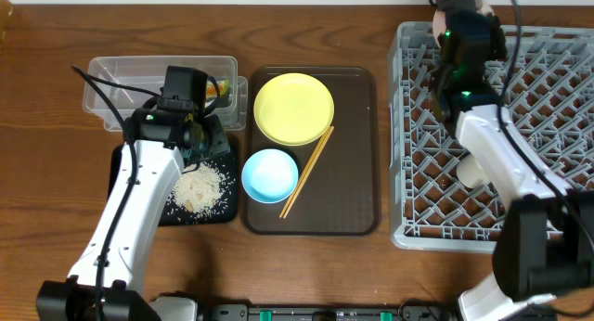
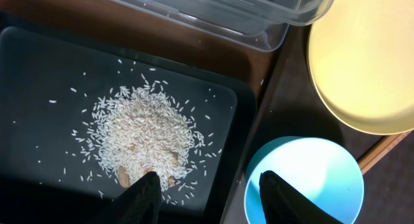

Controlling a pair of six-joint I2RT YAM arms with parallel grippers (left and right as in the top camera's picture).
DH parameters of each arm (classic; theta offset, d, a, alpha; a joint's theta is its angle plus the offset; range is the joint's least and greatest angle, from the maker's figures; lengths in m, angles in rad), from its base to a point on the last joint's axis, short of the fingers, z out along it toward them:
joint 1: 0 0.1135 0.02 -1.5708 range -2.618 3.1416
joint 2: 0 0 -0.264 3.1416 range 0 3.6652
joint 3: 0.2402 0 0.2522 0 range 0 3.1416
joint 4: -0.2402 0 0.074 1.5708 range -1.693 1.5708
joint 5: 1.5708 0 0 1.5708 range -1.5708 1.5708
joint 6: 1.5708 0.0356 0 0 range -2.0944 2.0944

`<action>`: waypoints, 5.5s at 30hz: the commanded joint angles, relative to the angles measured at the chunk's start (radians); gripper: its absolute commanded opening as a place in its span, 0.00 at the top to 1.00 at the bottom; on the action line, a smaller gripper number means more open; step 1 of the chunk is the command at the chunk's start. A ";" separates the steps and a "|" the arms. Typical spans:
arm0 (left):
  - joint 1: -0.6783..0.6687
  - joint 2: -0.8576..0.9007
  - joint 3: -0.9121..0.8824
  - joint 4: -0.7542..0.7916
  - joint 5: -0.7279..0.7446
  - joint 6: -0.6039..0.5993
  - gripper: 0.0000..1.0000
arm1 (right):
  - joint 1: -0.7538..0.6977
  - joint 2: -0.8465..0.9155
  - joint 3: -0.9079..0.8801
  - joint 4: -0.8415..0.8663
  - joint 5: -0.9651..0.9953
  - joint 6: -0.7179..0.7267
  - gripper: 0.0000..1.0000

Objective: Sort waste into correct bins and load items into the dishwasher rack
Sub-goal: 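Carry the pink bowl with the right gripper into the dish rack, then move the right gripper back to the light-blue bowl on brown tray, then grasp the light-blue bowl rim and lift it with the right gripper, then set the light-blue bowl in the rack beside the pink bowl, release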

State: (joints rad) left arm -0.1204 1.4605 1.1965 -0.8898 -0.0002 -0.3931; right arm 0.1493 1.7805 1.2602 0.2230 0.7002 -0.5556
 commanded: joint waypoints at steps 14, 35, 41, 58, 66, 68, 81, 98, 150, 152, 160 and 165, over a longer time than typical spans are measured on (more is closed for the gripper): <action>0.004 -0.003 0.000 -0.006 -0.008 -0.006 0.48 | 0.064 0.142 0.002 -0.007 0.059 -0.012 0.99; 0.004 -0.003 0.000 -0.007 -0.008 -0.005 0.41 | 0.129 -0.060 0.002 -0.580 -0.224 0.499 0.39; 0.004 -0.003 0.000 -0.039 -0.051 -0.005 0.40 | 0.150 -0.188 0.002 -0.645 -0.554 0.500 0.37; 0.198 -0.004 0.000 -0.138 -0.175 -0.163 0.35 | 0.446 -0.034 0.002 -0.811 -1.030 0.631 0.45; 0.199 -0.004 0.000 -0.138 -0.168 -0.163 0.35 | 0.539 0.111 0.002 -0.772 -0.969 0.740 0.53; 0.199 -0.004 0.000 -0.139 -0.168 -0.163 0.34 | 0.554 0.140 0.002 -0.765 -0.916 0.785 0.56; 0.199 -0.004 0.000 -0.142 -0.165 -0.163 0.35 | 0.537 0.131 0.008 -0.712 -0.882 0.832 0.99; 0.199 -0.004 0.000 -0.141 -0.165 -0.163 0.34 | 0.166 -0.301 0.017 -0.711 -0.443 0.568 0.99; 0.199 -0.003 0.000 -0.111 -0.116 -0.166 0.34 | -0.040 0.178 0.016 -0.093 0.235 0.017 0.99; 0.199 -0.004 0.000 -0.111 -0.116 -0.166 0.34 | -0.020 0.177 0.017 -0.153 0.235 0.075 0.99; 0.198 -0.003 0.000 -0.111 -0.116 -0.166 0.33 | 0.042 0.120 0.017 -0.370 0.205 0.373 0.70; 0.199 -0.004 0.000 -0.112 -0.116 -0.166 0.33 | 0.069 0.010 0.017 -0.472 0.119 0.385 0.53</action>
State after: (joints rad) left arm 0.0750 1.4605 1.1965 -0.9977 -0.1112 -0.5507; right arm 0.2001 1.8977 1.2739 -0.2276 0.8795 -0.2379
